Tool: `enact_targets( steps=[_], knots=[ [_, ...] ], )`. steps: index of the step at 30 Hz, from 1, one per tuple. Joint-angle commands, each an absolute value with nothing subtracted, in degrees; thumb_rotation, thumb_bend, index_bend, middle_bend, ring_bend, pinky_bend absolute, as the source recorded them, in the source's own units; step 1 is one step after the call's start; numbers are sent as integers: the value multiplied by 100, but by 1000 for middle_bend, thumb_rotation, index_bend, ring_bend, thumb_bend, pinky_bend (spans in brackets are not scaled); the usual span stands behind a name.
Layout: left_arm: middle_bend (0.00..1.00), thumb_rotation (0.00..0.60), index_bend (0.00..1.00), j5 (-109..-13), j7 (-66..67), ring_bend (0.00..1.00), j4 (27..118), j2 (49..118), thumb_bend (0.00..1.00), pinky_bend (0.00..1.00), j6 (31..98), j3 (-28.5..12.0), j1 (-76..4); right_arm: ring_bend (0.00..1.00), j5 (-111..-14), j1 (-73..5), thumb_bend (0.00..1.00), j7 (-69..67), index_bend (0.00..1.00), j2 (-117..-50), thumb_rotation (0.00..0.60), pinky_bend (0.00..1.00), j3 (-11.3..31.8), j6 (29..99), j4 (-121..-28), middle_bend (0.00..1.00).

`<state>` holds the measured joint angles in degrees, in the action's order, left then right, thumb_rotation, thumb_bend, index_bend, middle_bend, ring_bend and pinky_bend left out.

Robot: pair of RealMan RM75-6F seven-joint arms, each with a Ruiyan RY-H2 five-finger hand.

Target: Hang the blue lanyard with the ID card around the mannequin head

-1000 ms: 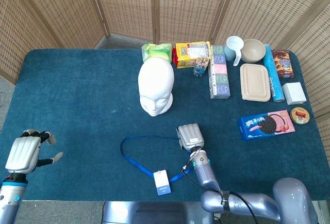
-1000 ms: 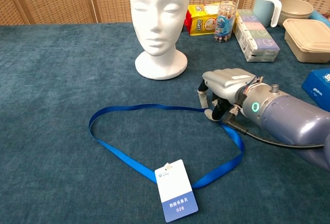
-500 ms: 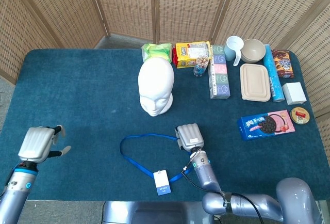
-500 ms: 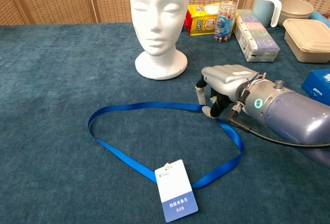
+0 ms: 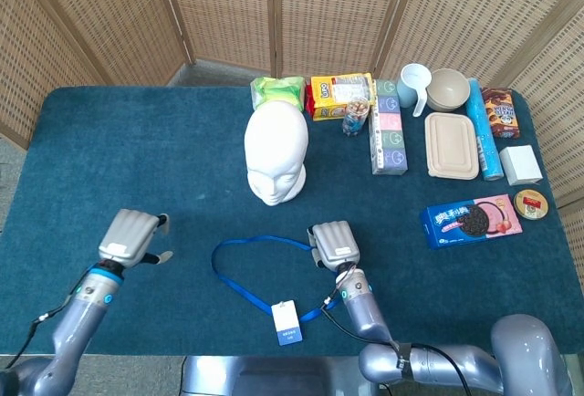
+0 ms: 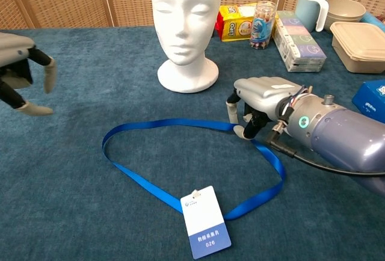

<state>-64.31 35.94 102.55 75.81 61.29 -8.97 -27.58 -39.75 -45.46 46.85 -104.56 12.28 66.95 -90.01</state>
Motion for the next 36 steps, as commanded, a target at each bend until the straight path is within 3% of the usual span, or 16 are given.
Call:
enact_targets(
  steps=[1,12,36],
  knots=[
    [1000,486,534,-5920,3789,1000,10164,7882,205,1000,5897,-1034,-3044,1000,-3978,-4538,502,4669,588,-10439,598,1000,1218,6692,-9017,986],
    [1000,473,534,-4445,4538,1000,10064,8555,250,1000,5878,-1209,-3806,1000,-4008,-4489,501,4526,592,-10359,600,1000,1168,6635,-9049,987],
    [1000,476,534,-3280,5269,1000,9373,9728,253,1000,6498,-1068,-4607,1000,-3990,-4412,502,4208,597,-10188,600,1000,1123,6449,-8990,986]
  ],
)
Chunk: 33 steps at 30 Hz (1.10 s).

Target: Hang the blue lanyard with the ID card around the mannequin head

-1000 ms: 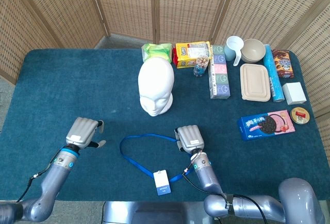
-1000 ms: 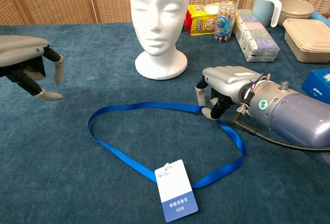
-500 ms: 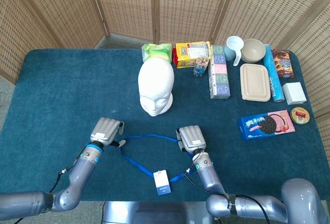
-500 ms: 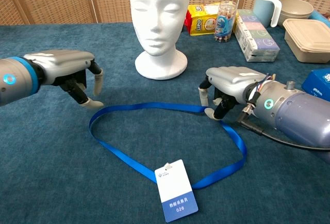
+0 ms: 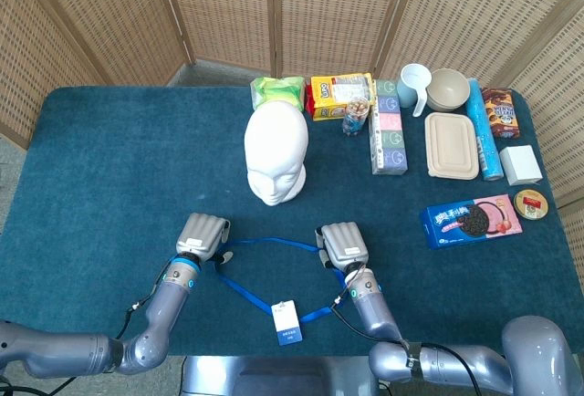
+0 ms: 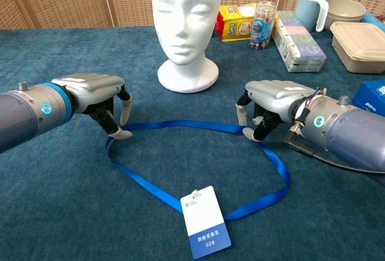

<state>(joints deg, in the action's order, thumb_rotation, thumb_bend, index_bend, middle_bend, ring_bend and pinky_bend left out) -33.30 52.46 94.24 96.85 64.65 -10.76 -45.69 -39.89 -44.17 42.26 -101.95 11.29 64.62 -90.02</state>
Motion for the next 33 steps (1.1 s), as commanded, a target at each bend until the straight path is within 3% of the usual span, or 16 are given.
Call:
enact_targets(
  steps=[1,33],
  knots=[
    [1000,477,534,-3259,5270,1000,9357,9741,253,1000,6504,-1067,-4617,1000,-3987,-4409,502,4193,597,-10185,600,1000,1123,6440,-8990,986],
    [1000,474,570,-2930,5269,1000,9099,9926,345,1000,6699,-968,-4819,1000,-3928,-4371,501,3991,598,-10187,600,1000,1102,6375,-8867,987]
  ],
)
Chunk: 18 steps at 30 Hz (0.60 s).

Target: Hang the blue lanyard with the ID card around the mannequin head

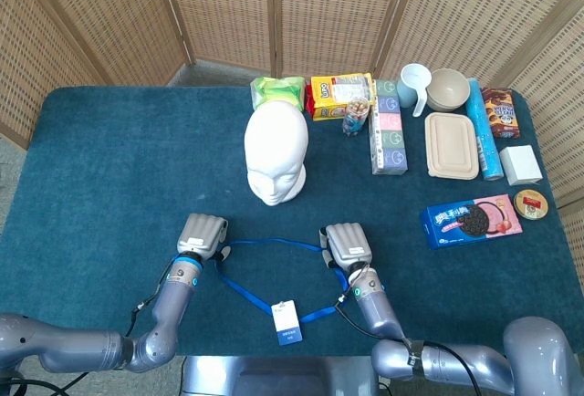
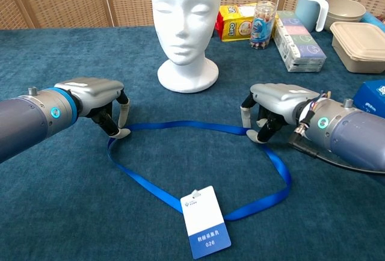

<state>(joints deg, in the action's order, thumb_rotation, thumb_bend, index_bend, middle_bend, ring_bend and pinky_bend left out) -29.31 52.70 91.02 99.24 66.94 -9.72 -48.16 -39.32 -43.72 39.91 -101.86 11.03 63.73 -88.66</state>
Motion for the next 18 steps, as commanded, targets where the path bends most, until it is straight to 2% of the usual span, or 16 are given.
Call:
enact_targets(
  steps=[1,18],
  knots=[
    [1000,476,572,-2924,5275,1000,9090,9932,346,1000,6705,-962,-4825,1000,-3924,-4368,501,3984,598,-10186,600,1000,1105,6378,-8869,987],
    [1000,474,635,-2778,5348,1000,9044,9970,349,1000,6752,-953,-4910,1000,-3911,-4370,503,3923,602,-10165,600,1000,1147,6379,-8881,987]
  ],
)
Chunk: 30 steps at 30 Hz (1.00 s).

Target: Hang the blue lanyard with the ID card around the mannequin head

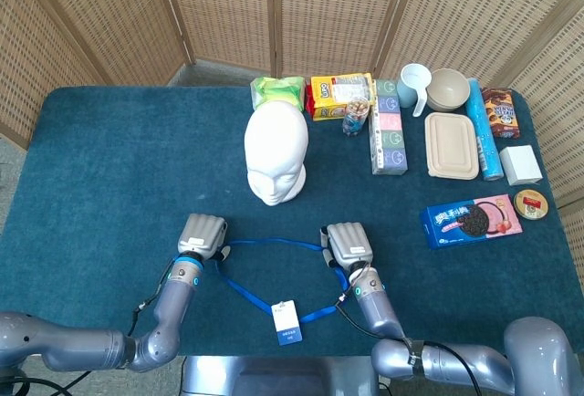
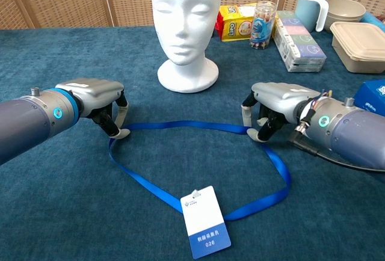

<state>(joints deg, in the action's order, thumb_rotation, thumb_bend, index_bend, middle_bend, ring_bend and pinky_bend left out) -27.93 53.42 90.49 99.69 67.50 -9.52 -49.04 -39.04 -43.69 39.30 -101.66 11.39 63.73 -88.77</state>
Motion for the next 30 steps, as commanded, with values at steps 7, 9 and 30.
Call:
enact_targets(
  steps=[7,9,30],
  knots=[
    [1000,475,637,-2738,5383,1000,9030,9964,355,1000,6771,-931,-4926,1000,-3908,-4372,503,3908,602,-10161,600,1000,1165,6396,-8897,987],
    [1000,471,643,-2724,5383,1000,9019,9958,356,1000,6771,-926,-4925,1000,-3901,-4372,503,3907,602,-10166,600,1000,1162,6396,-8897,987],
    [1000,484,701,-2763,5341,1000,8907,9963,380,1000,6776,-867,-4900,1000,-3896,-4347,506,3835,607,-10158,600,1000,1189,6441,-8970,989]
  ],
)
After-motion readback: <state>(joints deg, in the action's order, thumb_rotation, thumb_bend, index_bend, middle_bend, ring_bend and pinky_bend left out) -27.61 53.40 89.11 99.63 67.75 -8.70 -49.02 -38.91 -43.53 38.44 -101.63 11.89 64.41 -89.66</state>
